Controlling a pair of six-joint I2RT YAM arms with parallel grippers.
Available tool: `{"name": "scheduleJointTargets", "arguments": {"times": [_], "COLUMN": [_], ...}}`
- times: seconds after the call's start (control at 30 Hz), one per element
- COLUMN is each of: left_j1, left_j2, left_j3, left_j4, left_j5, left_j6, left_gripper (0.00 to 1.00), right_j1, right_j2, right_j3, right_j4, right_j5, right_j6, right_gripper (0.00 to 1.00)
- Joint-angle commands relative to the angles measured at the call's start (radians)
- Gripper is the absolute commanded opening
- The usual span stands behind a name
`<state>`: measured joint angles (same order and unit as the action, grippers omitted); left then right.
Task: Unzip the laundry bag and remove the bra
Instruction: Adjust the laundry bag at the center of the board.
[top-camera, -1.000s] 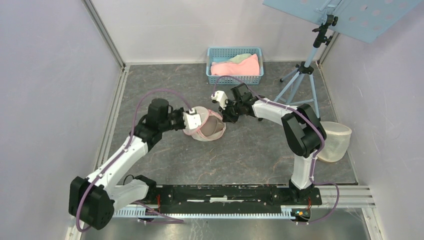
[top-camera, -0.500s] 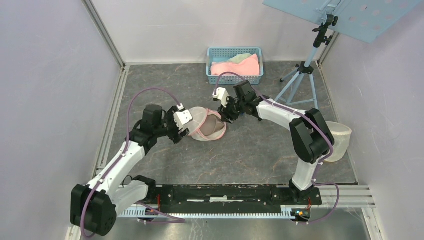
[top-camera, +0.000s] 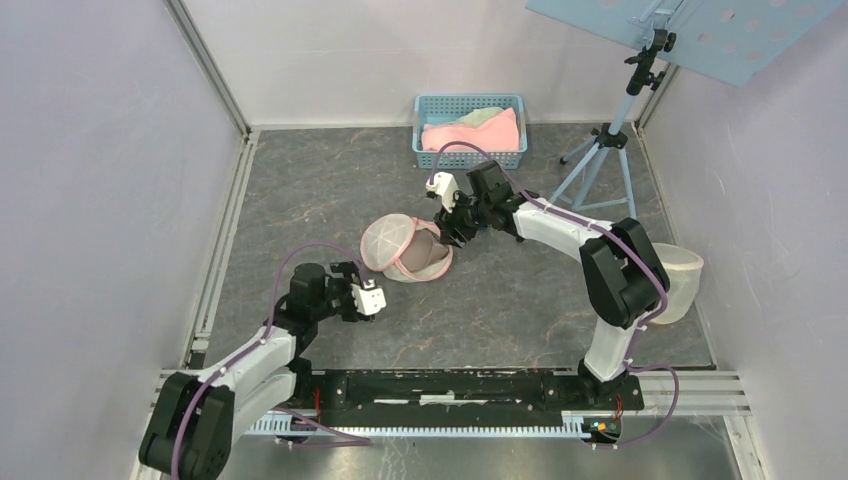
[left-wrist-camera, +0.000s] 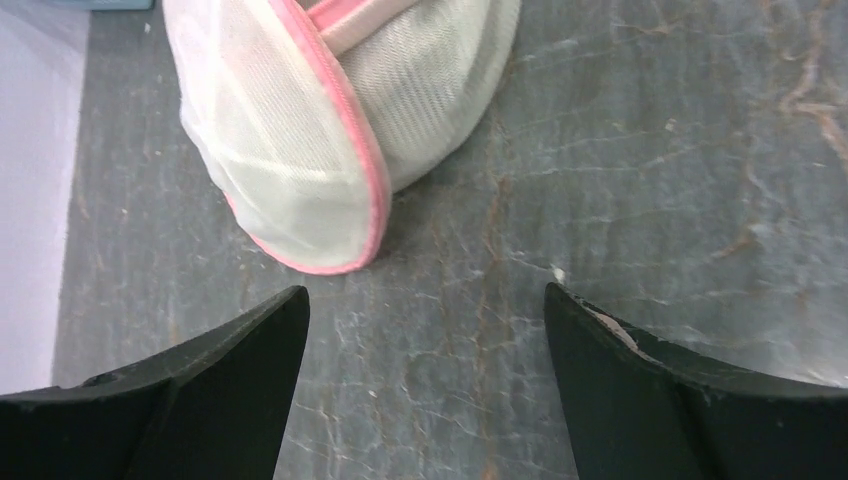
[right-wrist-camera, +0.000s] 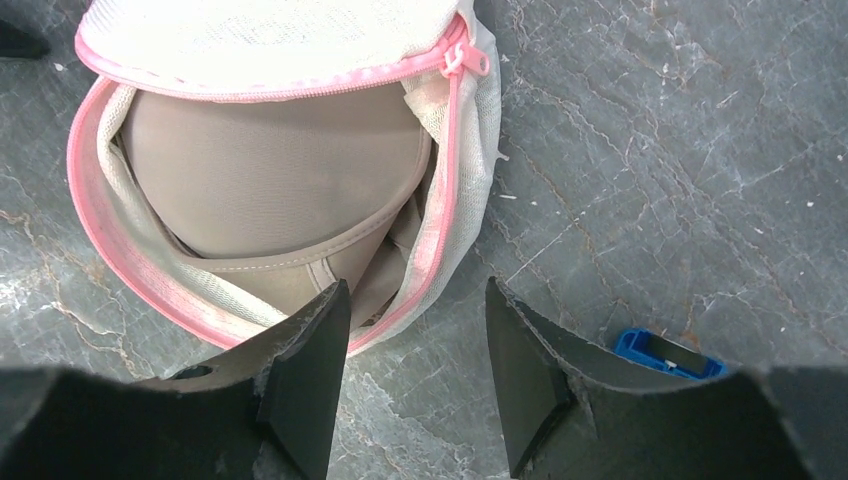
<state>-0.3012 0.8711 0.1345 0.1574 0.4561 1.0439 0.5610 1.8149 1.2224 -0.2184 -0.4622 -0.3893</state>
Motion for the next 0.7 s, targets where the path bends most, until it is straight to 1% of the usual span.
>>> {"name": "scheduleJointTargets", "arguments": {"times": [0.0,0.1,0.2,0.27,0.33,0.4,0.47,0.57,0.67], "left_j1": [-0.015,-0.037,-0.052,-0.052,-0.052,-0.053,-0.053,-0.052,-0.053], "left_j2": [0.116,0.248,0.387,0.457,0.483,0.454,0.405,0.321,0.245], "left_j3": [-0.011,-0.009,0.031,0.072,0.099,0.106,0.117,0.164,0.214], "left_j4": [0.298,0.422,0.521,0.569,0.576,0.542,0.475,0.327,0.197], "left_j5": [0.028,-0.004,-0.052,-0.099,-0.122,-0.102,-0.075,-0.066,-0.053], "left_j6": [0.11,0.105,0.077,0.059,0.052,0.067,0.078,0.058,0.047], "left_gripper": [0.93,0.93,0.92,0.88,0.82,0.73,0.64,0.47,0.33], "right_j1": [0.002,0.001,-0.004,-0.006,-0.006,-0.007,-0.006,-0.006,-0.007], "right_j2": [0.017,0.032,0.049,0.065,0.079,0.095,0.113,0.127,0.131], "right_j3": [-0.004,-0.006,-0.009,-0.007,-0.008,-0.004,0.004,0.011,0.015], "right_j4": [0.045,0.044,0.046,0.04,0.039,0.042,0.042,0.046,0.049], "right_j5": [-0.002,0.011,0.026,0.031,0.038,0.043,0.044,0.048,0.046], "right_j6": [0.052,0.059,0.06,0.053,0.038,0.031,0.025,0.012,0.005], "right_gripper": [0.58,0.58,0.58,0.58,0.57,0.56,0.55,0.53,0.49]}}
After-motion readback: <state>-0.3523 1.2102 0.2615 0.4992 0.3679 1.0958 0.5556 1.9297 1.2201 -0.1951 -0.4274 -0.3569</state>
